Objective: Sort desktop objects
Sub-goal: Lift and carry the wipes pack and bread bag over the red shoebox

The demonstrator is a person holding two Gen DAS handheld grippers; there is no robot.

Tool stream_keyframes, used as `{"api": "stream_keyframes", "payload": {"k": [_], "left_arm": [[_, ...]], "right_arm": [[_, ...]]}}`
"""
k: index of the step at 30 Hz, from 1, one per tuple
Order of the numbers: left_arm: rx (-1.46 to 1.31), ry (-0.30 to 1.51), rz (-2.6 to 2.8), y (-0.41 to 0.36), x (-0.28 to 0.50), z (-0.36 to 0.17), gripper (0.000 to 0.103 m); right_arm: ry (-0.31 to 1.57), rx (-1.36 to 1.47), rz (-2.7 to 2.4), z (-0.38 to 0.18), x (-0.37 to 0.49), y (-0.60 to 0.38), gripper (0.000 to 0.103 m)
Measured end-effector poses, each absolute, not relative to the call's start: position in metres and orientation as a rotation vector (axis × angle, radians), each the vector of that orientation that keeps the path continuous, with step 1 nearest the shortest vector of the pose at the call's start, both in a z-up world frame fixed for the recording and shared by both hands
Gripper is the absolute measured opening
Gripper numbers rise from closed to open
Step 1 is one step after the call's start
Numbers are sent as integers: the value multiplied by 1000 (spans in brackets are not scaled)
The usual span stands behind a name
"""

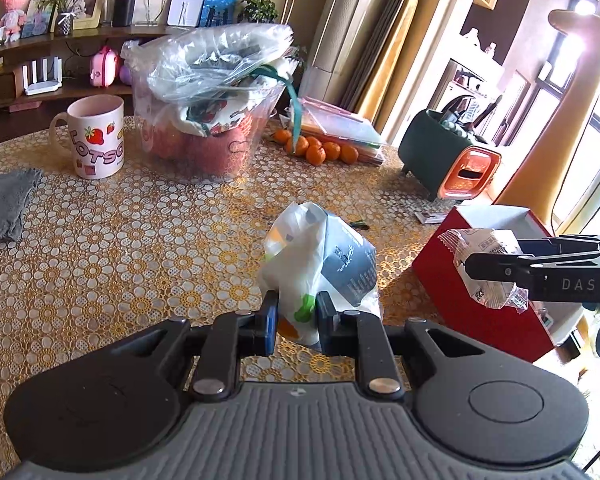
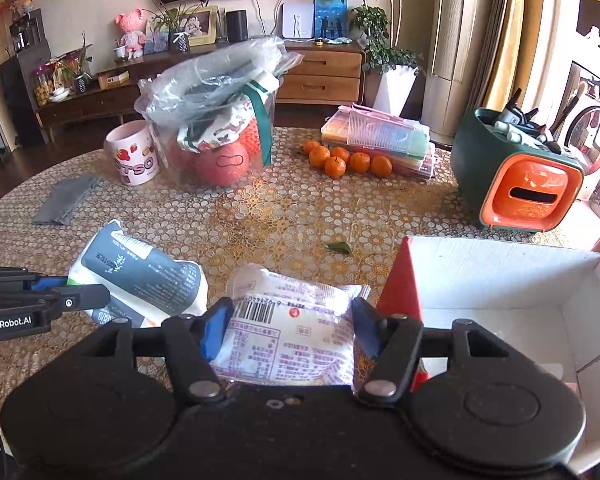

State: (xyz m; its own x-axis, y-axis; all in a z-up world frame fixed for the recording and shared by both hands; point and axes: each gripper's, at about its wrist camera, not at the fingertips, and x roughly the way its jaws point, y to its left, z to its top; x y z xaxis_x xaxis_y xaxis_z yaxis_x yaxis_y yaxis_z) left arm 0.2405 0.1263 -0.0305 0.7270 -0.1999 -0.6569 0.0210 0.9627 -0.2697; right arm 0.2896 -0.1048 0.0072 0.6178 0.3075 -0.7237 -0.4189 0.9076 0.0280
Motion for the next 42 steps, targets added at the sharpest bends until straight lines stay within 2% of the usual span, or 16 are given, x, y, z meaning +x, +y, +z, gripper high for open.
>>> {"api": "stream_keyframes", "payload": {"k": [18,42], "left_arm": [[-178,708,-236,46,214,20,19],[-66,694,-406,-89,245,40,19]], "right_arm": [[756,-67,386,49,244,-185,63],[757,-4,239,45,245,-304,63]]}}
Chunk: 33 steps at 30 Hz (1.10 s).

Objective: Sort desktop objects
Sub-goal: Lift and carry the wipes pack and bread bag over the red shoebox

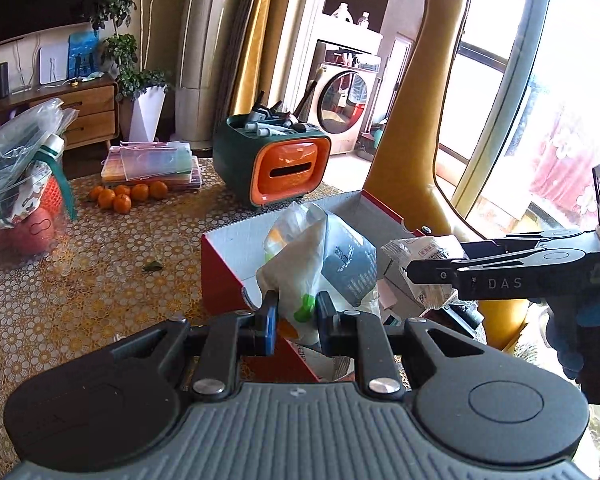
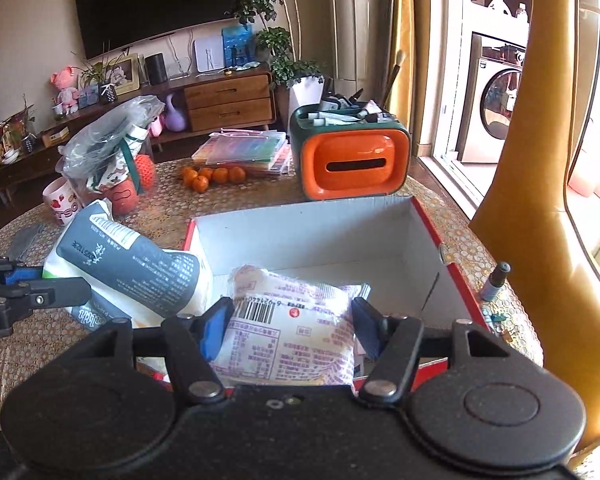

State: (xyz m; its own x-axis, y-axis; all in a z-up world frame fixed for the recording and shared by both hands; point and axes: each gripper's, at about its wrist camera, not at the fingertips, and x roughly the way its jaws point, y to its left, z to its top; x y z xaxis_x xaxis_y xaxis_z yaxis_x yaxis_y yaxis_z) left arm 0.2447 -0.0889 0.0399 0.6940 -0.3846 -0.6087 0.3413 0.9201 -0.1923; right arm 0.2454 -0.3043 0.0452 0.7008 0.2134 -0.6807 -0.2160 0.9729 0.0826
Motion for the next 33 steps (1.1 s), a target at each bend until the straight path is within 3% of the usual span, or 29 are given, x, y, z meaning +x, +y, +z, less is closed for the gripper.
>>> {"api": "stream_keyframes", "payload": {"k": [33], "left_arm": [[59,844,-434,-181,318,-24,19]], "right_arm": [[854,46,131,-24,327,-357,64]]}}
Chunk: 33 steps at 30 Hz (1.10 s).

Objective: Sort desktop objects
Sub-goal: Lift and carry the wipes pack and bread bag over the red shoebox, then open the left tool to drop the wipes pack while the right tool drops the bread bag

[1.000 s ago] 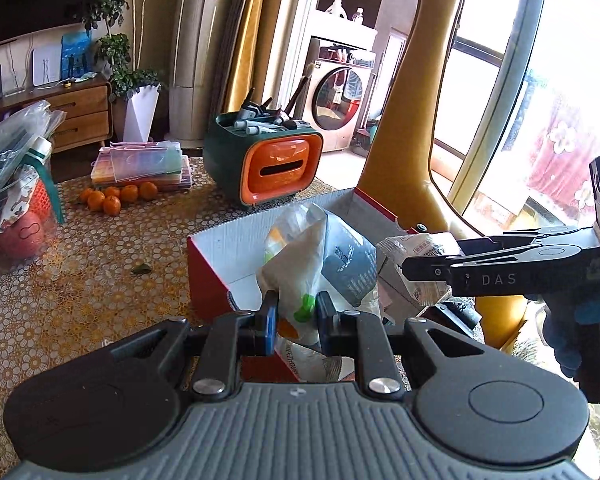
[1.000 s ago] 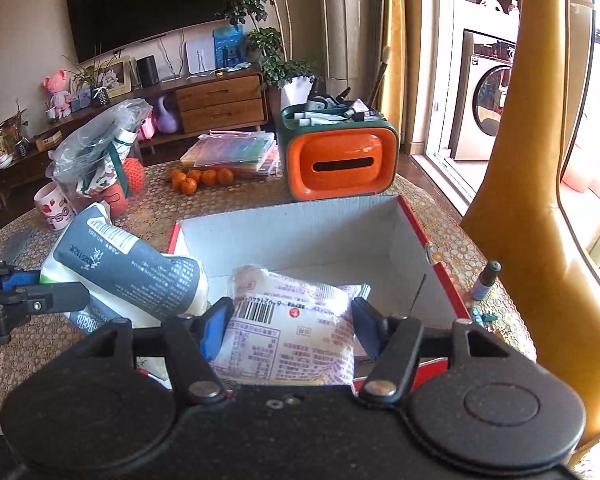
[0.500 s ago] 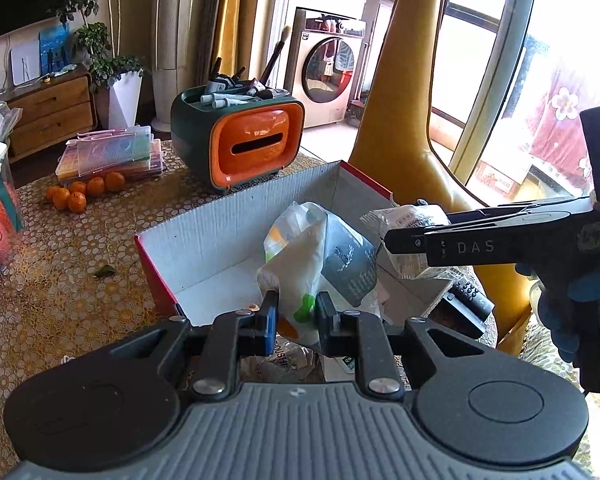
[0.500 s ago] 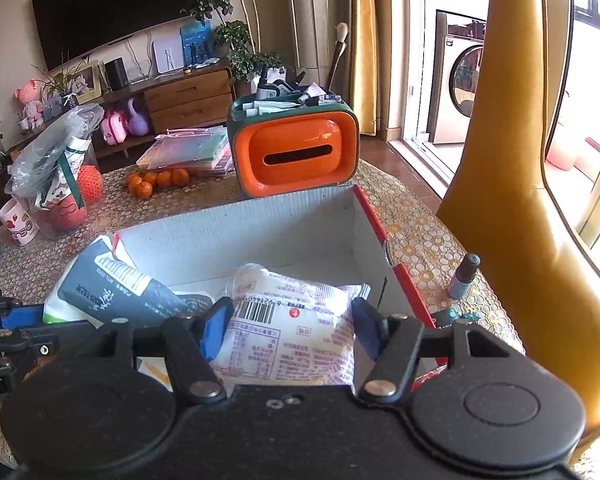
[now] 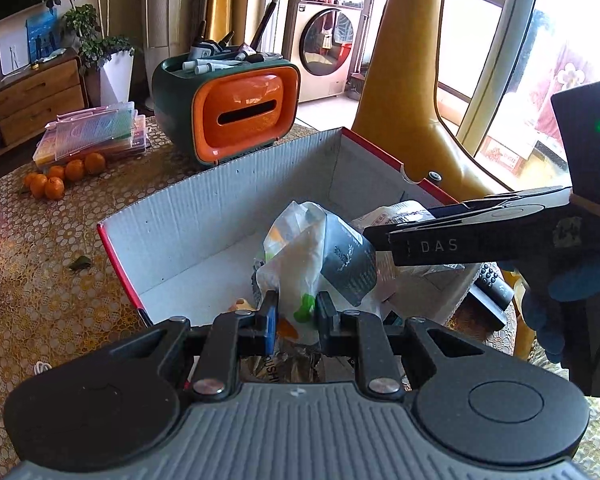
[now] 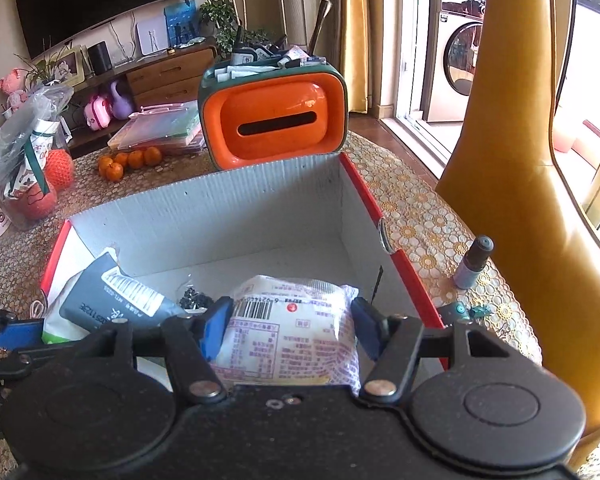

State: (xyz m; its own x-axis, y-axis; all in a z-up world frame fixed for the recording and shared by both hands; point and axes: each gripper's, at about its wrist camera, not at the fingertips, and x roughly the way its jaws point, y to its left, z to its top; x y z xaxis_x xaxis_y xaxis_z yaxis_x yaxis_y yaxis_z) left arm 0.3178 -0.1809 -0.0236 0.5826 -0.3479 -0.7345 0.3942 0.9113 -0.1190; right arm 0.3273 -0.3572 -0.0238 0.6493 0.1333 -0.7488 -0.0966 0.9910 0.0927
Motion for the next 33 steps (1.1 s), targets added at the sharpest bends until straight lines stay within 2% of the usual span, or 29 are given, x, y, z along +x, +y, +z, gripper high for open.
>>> {"api": "stream_keyframes", "payload": {"k": [16,21,25,27,28,29,33], "left_arm": [[67,889,-438,-185,328,-43,19],[78,880,-438,-185,324,-40,23],[86,870,-438,-184,318,-37,31],[76,861,-449,-181,315,-34,46],[69,854,-451,-180,313,-32,63],[63,845,-450,-178,311,-30,66],[42,832,-458,-172,305,-21,66]], "right_arm": [[898,50,125,-46,334,-360,66],[910,64,125,-47,333,-361,68],[907,70,122,-43,329,-363,73],[901,74,127,-38,326,-364,76],[897,73,131,-36,324,-363,76],[892,69,136,-34,321,-363,77],[873,48,156,-23,314,-358,78]]}}
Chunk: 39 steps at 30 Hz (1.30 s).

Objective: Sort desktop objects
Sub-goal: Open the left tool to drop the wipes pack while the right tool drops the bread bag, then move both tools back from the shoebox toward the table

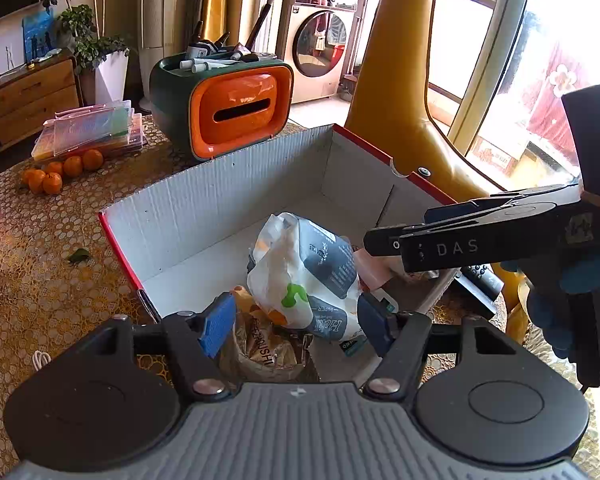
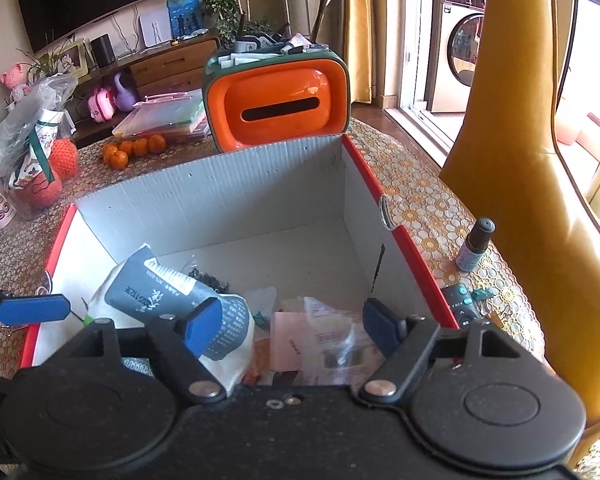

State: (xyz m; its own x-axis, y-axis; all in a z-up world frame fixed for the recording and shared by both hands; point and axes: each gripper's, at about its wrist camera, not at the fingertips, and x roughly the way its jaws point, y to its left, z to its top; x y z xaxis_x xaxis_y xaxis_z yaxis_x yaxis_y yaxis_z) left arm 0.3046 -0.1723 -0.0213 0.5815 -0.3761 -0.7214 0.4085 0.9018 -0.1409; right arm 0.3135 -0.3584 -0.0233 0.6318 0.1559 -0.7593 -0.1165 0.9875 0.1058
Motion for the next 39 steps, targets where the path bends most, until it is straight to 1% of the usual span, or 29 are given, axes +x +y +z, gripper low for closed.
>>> {"api": "stream_keyframes", "payload": {"k": [11,19,22,25,31,39], "left_arm": [[15,783,-452,-156,277,1,66],[-3,757,-437,-128,247,17,67],[-3,739,-422,-116,235,20,67],[-12,729,-416,-102,225,22,70],[-29,715,-392,-75,210,22,71],[-40,707,-364,-38,198,18,80]], "right_arm": [[809,52,245,6,283,-349,82],[742,57,290,30,251,-340,87],[716,44,303,36,239,-333,87],[703,50,323,40,227,-326,88],[688,29,350,43,208,-304,94],[694,8,380,42,193,-268,96]]}}
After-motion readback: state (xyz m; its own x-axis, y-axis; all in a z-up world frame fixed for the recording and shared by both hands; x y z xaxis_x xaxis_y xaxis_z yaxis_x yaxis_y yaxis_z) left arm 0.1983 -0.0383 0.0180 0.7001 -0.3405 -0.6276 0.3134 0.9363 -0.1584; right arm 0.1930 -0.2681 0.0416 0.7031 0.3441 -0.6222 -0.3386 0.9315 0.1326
